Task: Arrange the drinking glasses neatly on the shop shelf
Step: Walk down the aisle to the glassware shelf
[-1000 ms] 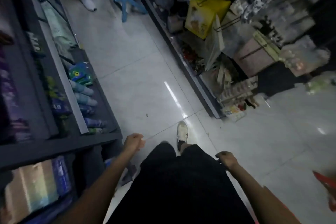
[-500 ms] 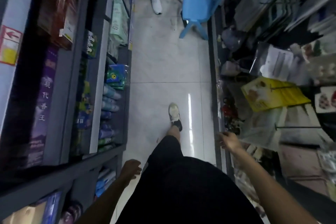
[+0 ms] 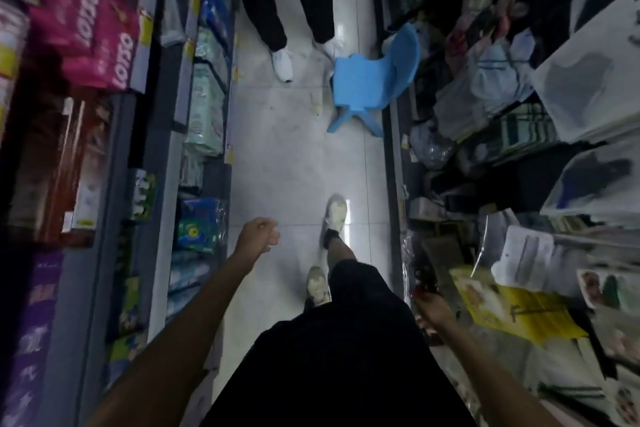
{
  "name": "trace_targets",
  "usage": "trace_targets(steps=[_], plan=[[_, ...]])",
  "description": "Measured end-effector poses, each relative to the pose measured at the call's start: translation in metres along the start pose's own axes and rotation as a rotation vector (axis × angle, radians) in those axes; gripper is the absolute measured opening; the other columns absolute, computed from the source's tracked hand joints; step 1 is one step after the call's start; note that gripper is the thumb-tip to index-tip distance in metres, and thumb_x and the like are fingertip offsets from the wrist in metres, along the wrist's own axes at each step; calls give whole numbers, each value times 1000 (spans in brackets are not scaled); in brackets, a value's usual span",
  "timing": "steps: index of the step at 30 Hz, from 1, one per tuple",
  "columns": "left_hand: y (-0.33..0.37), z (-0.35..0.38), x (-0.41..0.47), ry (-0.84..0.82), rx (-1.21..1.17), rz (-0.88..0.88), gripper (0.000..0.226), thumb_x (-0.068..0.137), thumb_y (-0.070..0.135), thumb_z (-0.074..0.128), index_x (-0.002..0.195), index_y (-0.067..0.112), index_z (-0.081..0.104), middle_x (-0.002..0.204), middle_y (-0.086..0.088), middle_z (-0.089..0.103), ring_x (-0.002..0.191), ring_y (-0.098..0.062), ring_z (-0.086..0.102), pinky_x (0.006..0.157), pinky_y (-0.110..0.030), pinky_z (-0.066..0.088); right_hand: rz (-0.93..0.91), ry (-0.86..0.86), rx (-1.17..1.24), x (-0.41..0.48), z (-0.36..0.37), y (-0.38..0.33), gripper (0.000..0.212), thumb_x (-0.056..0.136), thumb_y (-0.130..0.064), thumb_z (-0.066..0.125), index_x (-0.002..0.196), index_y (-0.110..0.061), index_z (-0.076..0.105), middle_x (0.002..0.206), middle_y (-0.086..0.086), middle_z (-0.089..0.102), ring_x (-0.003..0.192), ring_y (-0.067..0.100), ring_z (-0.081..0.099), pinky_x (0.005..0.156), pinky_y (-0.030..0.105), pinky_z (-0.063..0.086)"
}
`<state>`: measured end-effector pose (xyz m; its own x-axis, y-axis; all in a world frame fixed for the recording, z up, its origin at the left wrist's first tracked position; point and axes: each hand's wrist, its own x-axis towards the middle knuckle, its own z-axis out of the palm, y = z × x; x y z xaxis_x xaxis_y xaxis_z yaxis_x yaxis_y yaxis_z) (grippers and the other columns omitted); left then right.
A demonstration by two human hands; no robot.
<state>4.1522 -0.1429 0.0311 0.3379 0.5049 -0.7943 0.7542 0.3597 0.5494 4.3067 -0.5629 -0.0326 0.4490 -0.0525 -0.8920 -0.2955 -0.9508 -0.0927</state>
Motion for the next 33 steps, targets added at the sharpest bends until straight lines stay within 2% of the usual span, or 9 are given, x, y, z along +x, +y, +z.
trace_targets(steps=[3, 7, 11, 15, 19, 21, 24, 26, 33], plan=[[65, -9, 42, 2, 3, 25, 12, 103, 17, 56, 99, 15, 67, 89, -11, 70, 73, -19, 65, 69, -29, 48, -37, 2, -28, 8, -33, -89, 32, 101, -24, 53, 69, -23, 51, 77, 4, 57, 70, 22, 55, 74, 36, 49], [125, -29, 89, 54, 49, 6, 20, 104, 15, 52, 91, 22, 65, 88, -12, 70, 70, -19, 63, 65, -28, 44, -165, 7, -127, 36, -78, -223, 35, 101, -22, 51, 68, -15, 58, 74, 12, 63, 84, 36, 66, 75, 41, 49], [188, -54, 121, 85, 5, -7, 22, 105, 11, 51, 90, 20, 64, 90, -18, 66, 63, -19, 61, 57, -25, 39, -396, 15, -235, 24, -118, -382, 18, 100, -27, 54, 101, -18, 70, 98, 6, 68, 105, 35, 68, 83, 32, 50], [275, -90, 126, 189, -25, 183, 14, 105, 5, 51, 103, 8, 64, 81, -12, 65, 53, -7, 60, 49, -14, 42, -686, 4, -292, -30, -145, -548, 19, 103, -32, 54, 109, -22, 69, 102, 7, 74, 101, 29, 69, 76, 29, 46], [367, -139, 121, 297, 29, 416, 12, 103, 31, 55, 101, 32, 67, 81, 7, 69, 68, -17, 63, 64, -25, 52, -1052, 5, -267, -88, -161, -686, 13, 101, -28, 59, 105, -26, 71, 99, -2, 76, 94, 18, 70, 82, 33, 53], [421, -168, 109, 384, 107, 556, 17, 100, 44, 48, 100, 36, 63, 81, 12, 66, 73, -10, 64, 70, -30, 53, -1238, -8, -222, -132, -171, -747, 15, 102, -27, 60, 113, -27, 71, 100, -7, 76, 91, 8, 70, 84, 28, 55], [496, -215, 72, 558, 162, 763, 17, 103, 43, 47, 97, 33, 58, 83, 8, 63, 78, -13, 64, 72, -40, 55, -1462, -53, -172, -197, -185, -825, 16, 103, -29, 60, 116, -32, 69, 100, -14, 74, 93, -4, 67, 78, 9, 48], [533, -248, 48, 640, 144, 851, 10, 104, 42, 51, 101, 34, 57, 83, 6, 65, 76, -14, 64, 70, -42, 54, -1597, -117, -137, -243, -191, -867, 18, 102, -30, 61, 117, -37, 67, 103, -19, 73, 97, -5, 66, 80, 9, 48], [615, -336, -29, 1112, 296, 965, 8, 98, 33, 57, 101, 38, 52, 83, 19, 59, 75, 1, 57, 66, -24, 48, -1979, -309, -112, -380, -205, -969, 21, 101, -29, 63, 120, -37, 67, 102, -20, 73, 97, 1, 70, 79, 13, 54]])
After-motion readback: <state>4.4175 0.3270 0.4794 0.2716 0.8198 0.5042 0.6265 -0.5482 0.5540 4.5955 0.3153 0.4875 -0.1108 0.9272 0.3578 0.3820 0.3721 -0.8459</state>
